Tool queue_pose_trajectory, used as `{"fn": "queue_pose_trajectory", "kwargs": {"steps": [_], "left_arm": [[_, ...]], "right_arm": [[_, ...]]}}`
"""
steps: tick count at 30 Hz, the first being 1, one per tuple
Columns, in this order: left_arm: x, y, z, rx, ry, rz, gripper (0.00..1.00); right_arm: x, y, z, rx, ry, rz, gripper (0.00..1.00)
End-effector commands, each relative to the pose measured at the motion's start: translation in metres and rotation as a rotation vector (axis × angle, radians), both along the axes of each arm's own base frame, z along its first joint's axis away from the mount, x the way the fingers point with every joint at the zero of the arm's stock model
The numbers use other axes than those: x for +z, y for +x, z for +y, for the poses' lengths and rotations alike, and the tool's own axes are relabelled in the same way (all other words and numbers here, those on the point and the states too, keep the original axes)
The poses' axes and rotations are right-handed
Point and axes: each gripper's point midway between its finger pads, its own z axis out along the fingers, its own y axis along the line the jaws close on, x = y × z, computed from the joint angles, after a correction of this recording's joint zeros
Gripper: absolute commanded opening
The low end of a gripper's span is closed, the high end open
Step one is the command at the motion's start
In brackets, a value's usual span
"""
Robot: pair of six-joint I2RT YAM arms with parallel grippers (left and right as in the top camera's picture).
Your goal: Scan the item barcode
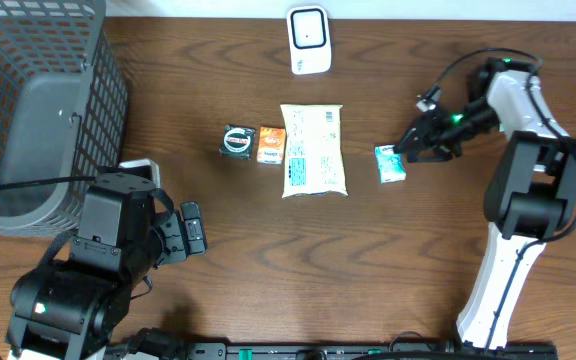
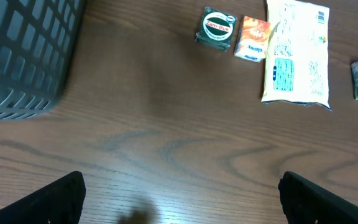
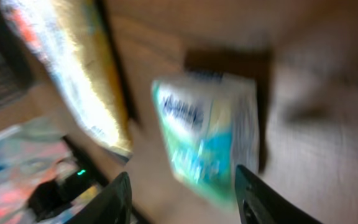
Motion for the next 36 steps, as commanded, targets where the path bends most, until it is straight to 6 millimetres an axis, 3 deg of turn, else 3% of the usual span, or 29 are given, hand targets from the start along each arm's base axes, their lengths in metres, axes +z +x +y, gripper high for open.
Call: {"fn": "queue_pose_trajectory", "kwargs": {"steps": [1, 5, 7, 8, 9, 10, 12, 14, 17, 21, 29, 36], "left_arm": [[0.000, 0.000, 0.001, 0.001, 0.002, -0.003, 0.98], [0.000, 0.000, 0.001, 0.001, 0.002, -0.003, 0.98], [0.000, 0.000, 0.001, 0.001, 0.002, -0.003, 0.98], [0.000, 0.000, 0.001, 0.001, 0.002, -0.003, 0.98], [0.000, 0.000, 0.001, 0.001, 0.002, -0.003, 0.98], [0.000, 0.000, 0.001, 0.001, 0.002, -0.003, 0.97], [0.000, 0.000, 0.001, 0.001, 0.002, -0.003, 0.98], [0.000, 0.000, 0.001, 0.001, 0.002, -0.003, 0.98], [0.000, 0.000, 0.001, 0.001, 0.002, -0.003, 0.98], [0.000, 0.000, 0.001, 0.001, 0.002, -0.003, 0.98], [0.000, 0.000, 0.001, 0.001, 0.002, -0.003, 0.98], [0.000, 0.000, 0.001, 0.001, 0.002, -0.003, 0.97]], "right_arm": [[-0.022, -0.009, 0.000, -0.015, -0.133, 0.063, 0.48], [-0.044, -0.015, 0.006, -0.013, -0.170, 0.065, 0.48], [-0.050, -0.020, 0.011, 0.000, -0.170, 0.074, 0.32], [-0.051, -0.023, 0.013, 0.005, -0.168, 0.081, 0.15], [-0.051, -0.024, 0.015, 0.006, -0.161, 0.085, 0.07], [-0.048, -0.025, 0.018, 0.002, -0.140, 0.090, 0.01], [-0.038, -0.024, 0.028, -0.007, -0.061, 0.092, 0.01], [-0.016, -0.021, 0.045, 0.004, 0.106, 0.057, 0.01], [0.035, -0.017, 0.066, 0.022, 0.406, -0.048, 0.01], [0.089, -0.020, 0.072, 0.054, 0.614, -0.186, 0.01], [0.122, -0.027, 0.081, 0.183, 0.617, -0.394, 0.01], [0.187, -0.036, 0.091, 0.291, 0.658, -0.700, 0.01]]}}
